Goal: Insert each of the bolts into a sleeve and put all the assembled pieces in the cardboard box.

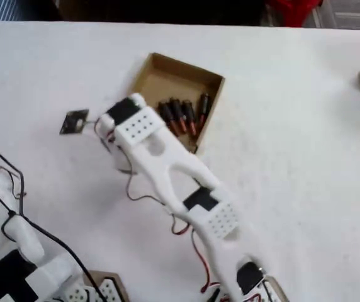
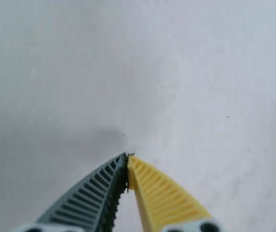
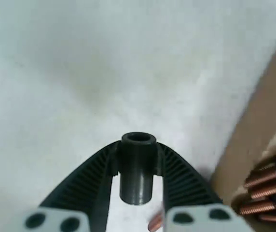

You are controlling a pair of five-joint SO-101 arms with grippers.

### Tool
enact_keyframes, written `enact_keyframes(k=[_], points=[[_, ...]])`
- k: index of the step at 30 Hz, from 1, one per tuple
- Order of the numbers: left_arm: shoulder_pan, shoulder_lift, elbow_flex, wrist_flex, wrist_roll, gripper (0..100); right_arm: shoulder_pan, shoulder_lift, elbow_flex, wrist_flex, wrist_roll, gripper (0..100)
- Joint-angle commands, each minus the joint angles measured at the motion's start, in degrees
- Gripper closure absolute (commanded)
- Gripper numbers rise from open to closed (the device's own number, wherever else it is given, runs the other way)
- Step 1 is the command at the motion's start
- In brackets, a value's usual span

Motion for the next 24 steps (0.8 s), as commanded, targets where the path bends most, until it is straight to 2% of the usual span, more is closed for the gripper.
enact_keyframes(k=[1,6,9,14,18,24], points=[[1.10,0.13,-2.64,-1.41,0.70,97,5.05,-8.40,0.62,4.44,0.18,98.1],[1.10,0.13,-2.64,-1.41,0.70,97,10.95,-20.79,15.65,3.82,0.62,98.1],[1.63,0.22,-2.64,-1.41,0.70,97,14.73,-32.04,28.84,-1.36,-0.53,98.1],[2.07,0.22,-2.64,-1.23,0.62,97,22.64,-45.41,48.09,-10.95,-8.18,98.1],[3.74,0.22,-2.55,-1.05,-0.09,97,29.67,-48.13,55.21,-12.97,-12.40,98.1],[11.82,-0.31,-0.35,-1.05,-13.71,97,39.16,-48.22,61.19,-17.27,-15.30,97.8]])
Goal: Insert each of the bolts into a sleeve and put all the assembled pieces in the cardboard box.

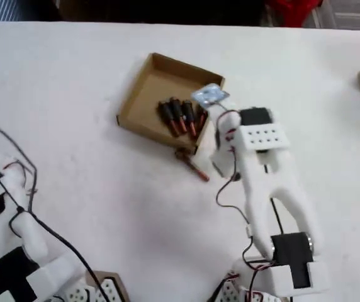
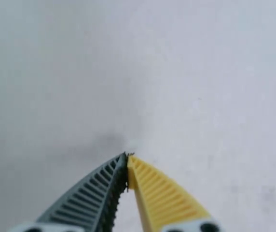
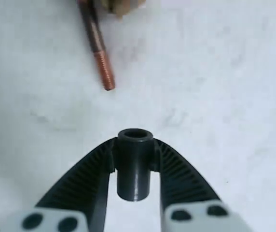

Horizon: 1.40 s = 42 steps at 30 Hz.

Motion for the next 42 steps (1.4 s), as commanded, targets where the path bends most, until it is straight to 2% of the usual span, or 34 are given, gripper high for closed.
enact_keyframes(k=[1,4,8,10,16,23,28,42], points=[[4.35,-0.75,-0.44,-0.62,-7.30,97,6.20,-2.68,3.87,-4.53,-1.23,97.8],[4.53,-0.75,-1.93,2.81,-8.53,97,8.48,-3.03,9.41,-10.15,-1.23,96.6],[4.53,-0.75,-2.11,3.43,-8.62,97,11.56,-2.59,15.30,-17.71,-0.97,85.2],[4.53,-0.75,-2.11,3.43,-8.62,97,11.56,-2.59,17.67,-20.00,2.02,81.5],[4.53,-0.75,-2.11,3.43,-8.70,97,10.77,-3.03,18.02,-18.24,4.48,82.5],[4.44,-0.75,-2.11,3.43,-8.79,97,13.14,-3.21,11.43,-8.84,4.92,82.5],[4.44,-0.75,-2.11,3.43,-8.79,97,13.41,-3.21,12.04,-8.13,7.21,82.5],[4.26,-0.75,-2.11,3.43,-8.79,97,13.76,-2.59,21.89,-23.87,9.41,82.6]])
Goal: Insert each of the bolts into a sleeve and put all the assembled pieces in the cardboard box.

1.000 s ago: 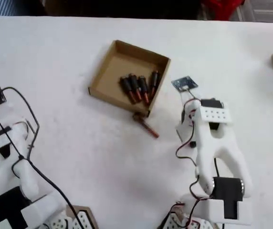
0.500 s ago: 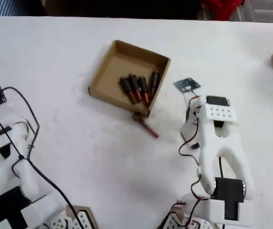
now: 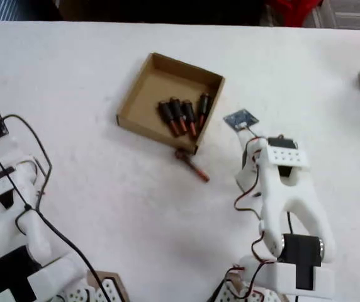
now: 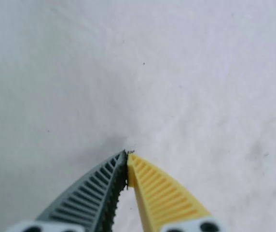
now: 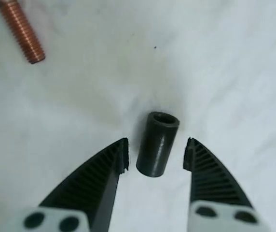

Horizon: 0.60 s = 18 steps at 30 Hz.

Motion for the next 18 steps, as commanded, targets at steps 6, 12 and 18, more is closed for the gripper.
enact_keyframes(k=[6,12,18], points=[[0.75,-0.75,-2.11,0.26,-0.53,97,0.66,-1.89,3.78,-5.23,5.80,82.6],[0.66,-0.75,-2.11,0.26,-0.53,97,1.80,-0.57,6.86,-11.30,7.82,82.6],[0.66,-0.75,-2.11,0.26,-0.26,97,2.07,1.19,5.01,-10.42,7.47,98.1]])
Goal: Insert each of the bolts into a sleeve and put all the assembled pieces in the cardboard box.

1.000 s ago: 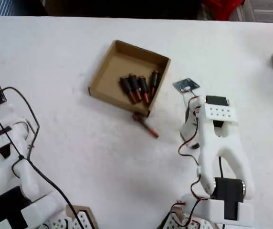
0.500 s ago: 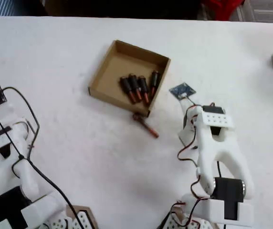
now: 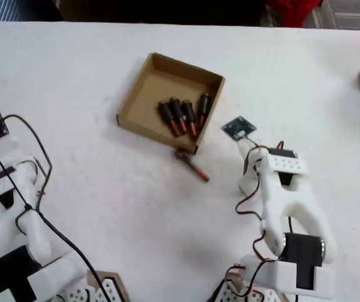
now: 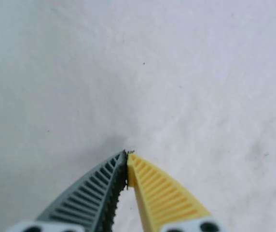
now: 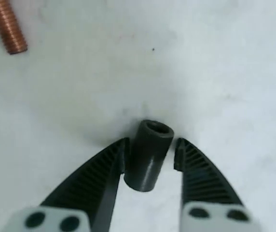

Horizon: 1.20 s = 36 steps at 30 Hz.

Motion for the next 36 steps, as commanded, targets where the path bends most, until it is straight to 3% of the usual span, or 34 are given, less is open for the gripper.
enact_keyframes(k=[1,7,12,16,20,25,30,33,36], points=[[0.66,-0.75,-2.11,0.26,-0.26,97,0.22,0.75,-1.76,0.13,0.35,98.6],[0.66,-0.75,-2.11,0.26,-0.26,97,0.22,-0.48,-1.85,0.13,-3.60,98.1],[0.66,-0.75,-2.11,0.26,-0.26,97,0.31,-8.57,0.26,5.49,-6.24,98.2],[0.84,-0.75,-2.20,0.26,0.00,97,-0.04,-15.78,7.47,3.56,-9.14,98.2],[2.07,-0.75,-2.37,0.97,9.14,97,0.31,-18.07,13.98,-2.42,-10.37,98.2],[14.55,-0.84,-9.23,15.74,11.87,97,0.22,-17.98,14.51,-3.38,-10.90,98.2],[30.64,-0.84,-21.54,30.86,19.60,97,0.48,-17.89,14.51,-3.30,-10.73,98.2],[42.07,-0.66,-25.23,31.82,22.33,97,1.80,-17.89,14.51,-3.30,-10.55,98.2],[49.54,-0.31,-25.76,27.78,22.33,96,1.89,-17.89,14.51,-3.38,-10.55,98.2]])
